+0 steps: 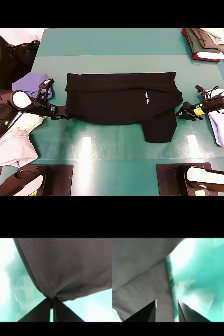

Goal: Fold the shirts.

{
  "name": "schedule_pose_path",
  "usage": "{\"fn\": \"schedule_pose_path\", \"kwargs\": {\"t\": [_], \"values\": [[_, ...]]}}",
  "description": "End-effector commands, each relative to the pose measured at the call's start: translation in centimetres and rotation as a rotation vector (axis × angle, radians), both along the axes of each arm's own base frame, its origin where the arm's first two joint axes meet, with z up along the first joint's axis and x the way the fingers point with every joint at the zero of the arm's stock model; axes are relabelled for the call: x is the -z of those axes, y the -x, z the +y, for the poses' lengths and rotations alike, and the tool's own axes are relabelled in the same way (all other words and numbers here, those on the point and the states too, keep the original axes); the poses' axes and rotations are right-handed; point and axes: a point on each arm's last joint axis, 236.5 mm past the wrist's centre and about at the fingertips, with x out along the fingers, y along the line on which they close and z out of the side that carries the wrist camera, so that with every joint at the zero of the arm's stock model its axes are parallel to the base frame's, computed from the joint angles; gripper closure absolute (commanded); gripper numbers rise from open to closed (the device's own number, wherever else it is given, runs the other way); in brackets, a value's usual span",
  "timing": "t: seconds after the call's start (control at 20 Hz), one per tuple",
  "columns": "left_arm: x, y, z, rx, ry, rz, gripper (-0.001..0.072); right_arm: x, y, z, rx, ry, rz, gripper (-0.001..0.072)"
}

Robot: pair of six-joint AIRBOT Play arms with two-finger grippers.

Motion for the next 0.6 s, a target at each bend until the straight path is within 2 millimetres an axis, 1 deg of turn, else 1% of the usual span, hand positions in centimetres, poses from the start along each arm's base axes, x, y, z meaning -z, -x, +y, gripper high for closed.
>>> {"fn": "schedule_pose_path", "kwargs": {"t": [0.0, 0.05, 0.1, 0.15, 0.2, 0.25, 0.35, 0.45, 0.55], "values": [[-0.1, 0.1, 0.0, 0.001, 0.0, 0.001, 0.0682, 1.3, -0.5, 0.0, 0.011, -0.02, 0.012, 0.0406], [-0.1, 0.0, 0.0, 0.0, 0.0, 0.0, 0.0682, 1.3, -0.7, 0.1, 0.015, -0.029, 0.011, 0.0432], [-0.1, -0.1, -0.1, -0.002, 0.004, -0.004, 0.0682, 1.6, -0.6, 0.3, 0.007, -0.026, 0.015, 0.0489], [-0.1, -0.2, -0.1, -0.003, 0.004, -0.007, 0.0682, 1.8, -0.6, 0.6, -0.002, -0.028, 0.021, 0.0497], [-0.1, -0.2, -0.1, -0.003, 0.005, -0.008, 0.0682, 2.0, -0.7, 0.9, -0.013, -0.026, 0.022, 0.0534], [-0.1, -0.2, -0.1, -0.003, 0.006, -0.007, 0.0682, 2.1, -0.8, 1.3, -0.035, -0.024, 0.013, 0.0624], [-0.1, -0.1, 0.0, -0.002, 0.003, -0.006, 0.0682, 1.6, -1.0, 1.7, -0.073, -0.013, -0.013, 0.0688], [-0.3, 0.5, 0.1, 0.008, -0.006, 0.006, 0.0683, -0.4, -0.8, 1.6, -0.082, -0.002, -0.045, 0.0689], [-1.3, 1.3, 0.7, 0.026, -0.034, 0.006, 0.0683, -3.5, 0.6, 1.7, -0.098, -0.01, -0.067, 0.0689]]}}
